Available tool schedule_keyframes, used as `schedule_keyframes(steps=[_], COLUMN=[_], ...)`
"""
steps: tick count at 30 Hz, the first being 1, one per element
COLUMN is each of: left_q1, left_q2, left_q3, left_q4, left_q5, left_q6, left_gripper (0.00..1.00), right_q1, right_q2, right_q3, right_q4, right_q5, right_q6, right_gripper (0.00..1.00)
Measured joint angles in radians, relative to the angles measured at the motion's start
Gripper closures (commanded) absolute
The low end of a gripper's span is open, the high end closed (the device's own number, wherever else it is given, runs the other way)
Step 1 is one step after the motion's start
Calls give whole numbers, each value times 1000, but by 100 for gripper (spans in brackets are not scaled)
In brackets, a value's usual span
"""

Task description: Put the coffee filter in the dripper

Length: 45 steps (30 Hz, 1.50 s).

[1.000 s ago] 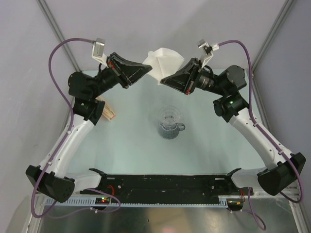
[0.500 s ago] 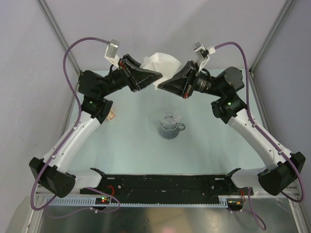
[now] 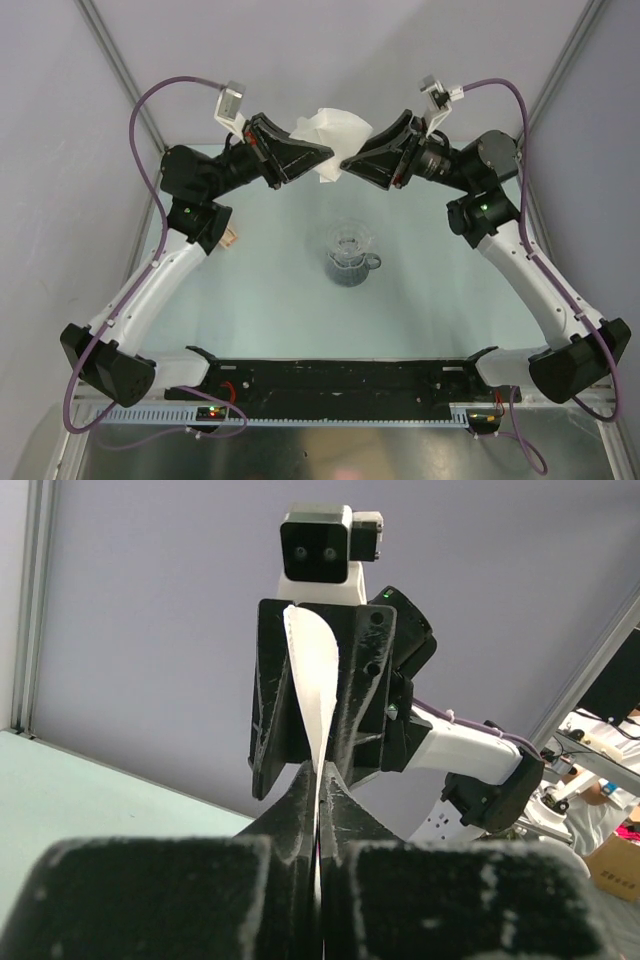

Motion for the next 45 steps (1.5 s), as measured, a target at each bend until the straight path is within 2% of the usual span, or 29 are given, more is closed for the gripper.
schedule_keyframes(steps=[2,3,4,5,6,8,12,14,16,18,20,25,27,32,34,36,40,45], left_q1=[0,-1,-2,-3,-3,-5,-7,-9,-10,-9,-8,-8,-8,-8,-7,0,37,108], left_q2=[0,0,0,0,0,0,0,0,0,0,0,0,0,0,-1,-6,-35,-105], left_q3=[0,0,0,0,0,0,0,-1,-2,-3,-3,-7,-9,-11,-12,-19,-38,-26], left_q4=[1,1,1,1,1,1,3,4,3,3,3,9,13,14,12,5,-45,-285], left_q5=[0,0,0,1,2,4,8,9,10,18,20,21,21,26,27,31,58,89], left_q6=[0,0,0,0,0,0,0,0,0,0,0,0,0,0,8,12,67,284], left_gripper=[100,100,100,100,100,100,100,100,100,100,100,100,92,45,33,26,19,17], right_q1=[0,0,0,0,0,-2,-17,-25,-32,-47,-58,-62,-62,-63,-66,-71,-85,-92], right_q2=[0,0,1,1,2,3,5,7,11,13,13,13,13,13,13,13,12,-23], right_q3=[11,19,29,37,45,60,77,80,89,101,118,139,139,139,139,139,139,114], right_q4=[0,0,0,0,0,0,-8,-16,-24,-24,-23,-20,-22,-23,-25,-28,-45,-147], right_q5=[0,0,0,0,-1,-3,-14,-22,-30,-29,-29,-31,-34,-34,-36,-39,-66,-114], right_q6=[3,4,6,6,7,10,13,13,14,14,14,14,13,13,12,10,1,-84], right_gripper=[56,60,67,81,91,98,100,88,85,87,97,100,100,100,100,100,100,100])
